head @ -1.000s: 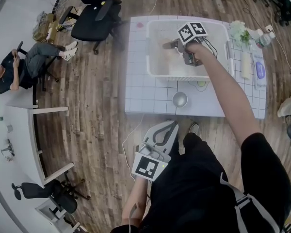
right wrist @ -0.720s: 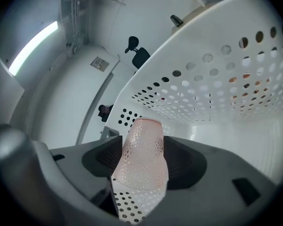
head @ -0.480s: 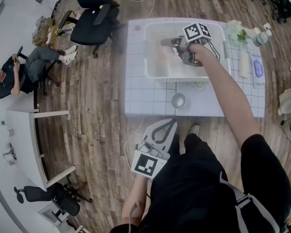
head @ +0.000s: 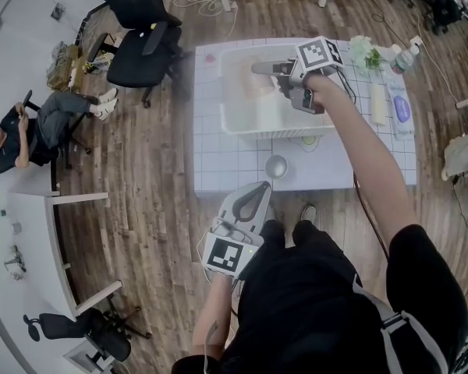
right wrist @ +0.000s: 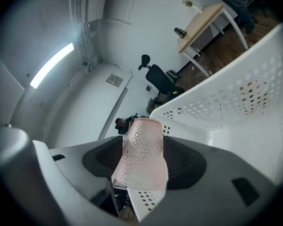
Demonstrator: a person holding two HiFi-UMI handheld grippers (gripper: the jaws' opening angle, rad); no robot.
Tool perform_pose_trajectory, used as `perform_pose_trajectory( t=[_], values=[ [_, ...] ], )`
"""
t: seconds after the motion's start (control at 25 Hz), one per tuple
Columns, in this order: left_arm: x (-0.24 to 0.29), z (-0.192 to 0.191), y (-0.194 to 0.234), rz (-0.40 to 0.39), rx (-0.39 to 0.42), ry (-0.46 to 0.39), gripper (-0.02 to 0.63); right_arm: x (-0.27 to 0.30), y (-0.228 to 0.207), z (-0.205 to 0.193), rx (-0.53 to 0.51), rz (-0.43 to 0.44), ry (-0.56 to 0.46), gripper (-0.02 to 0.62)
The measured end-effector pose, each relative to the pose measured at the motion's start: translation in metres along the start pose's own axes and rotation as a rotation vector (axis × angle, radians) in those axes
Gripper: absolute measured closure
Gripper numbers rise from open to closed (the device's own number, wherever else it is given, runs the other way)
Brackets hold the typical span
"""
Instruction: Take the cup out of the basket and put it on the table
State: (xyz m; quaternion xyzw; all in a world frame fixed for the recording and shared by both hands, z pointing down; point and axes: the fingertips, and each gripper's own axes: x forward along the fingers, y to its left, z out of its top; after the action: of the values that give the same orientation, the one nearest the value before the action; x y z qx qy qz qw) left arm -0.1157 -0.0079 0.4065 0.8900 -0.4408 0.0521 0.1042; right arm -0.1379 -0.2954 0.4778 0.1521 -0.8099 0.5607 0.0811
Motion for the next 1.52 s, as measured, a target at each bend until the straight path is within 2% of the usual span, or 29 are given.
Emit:
perform_pose_trajectory(
  t=[0.16,0.72,1.12,1.52],
  values=[
    [0.011,-0.002,0.005,0.005,0.005,0.037,0.597,-0.032,0.028,0.0,-0.024,0.025,-0.053,0.314],
    [0.042,-0.005,-0.001,-0.031,0.001,0.044,0.597,-0.147,0.089,-0.056,0.102,0.299,-0.285,0.314],
    [0.034,0.013,-0.026,-0.029,-0.005,0.003,0.597,-0.22,0.12,-0.131,0.181,0.456,-0.423,0.314],
    [0.023,0.026,-0.058,-0.019,-0.053,-0.09,0.597,-0.272,0.134,-0.206,0.234,0.547,-0.514,0.314]
  ],
)
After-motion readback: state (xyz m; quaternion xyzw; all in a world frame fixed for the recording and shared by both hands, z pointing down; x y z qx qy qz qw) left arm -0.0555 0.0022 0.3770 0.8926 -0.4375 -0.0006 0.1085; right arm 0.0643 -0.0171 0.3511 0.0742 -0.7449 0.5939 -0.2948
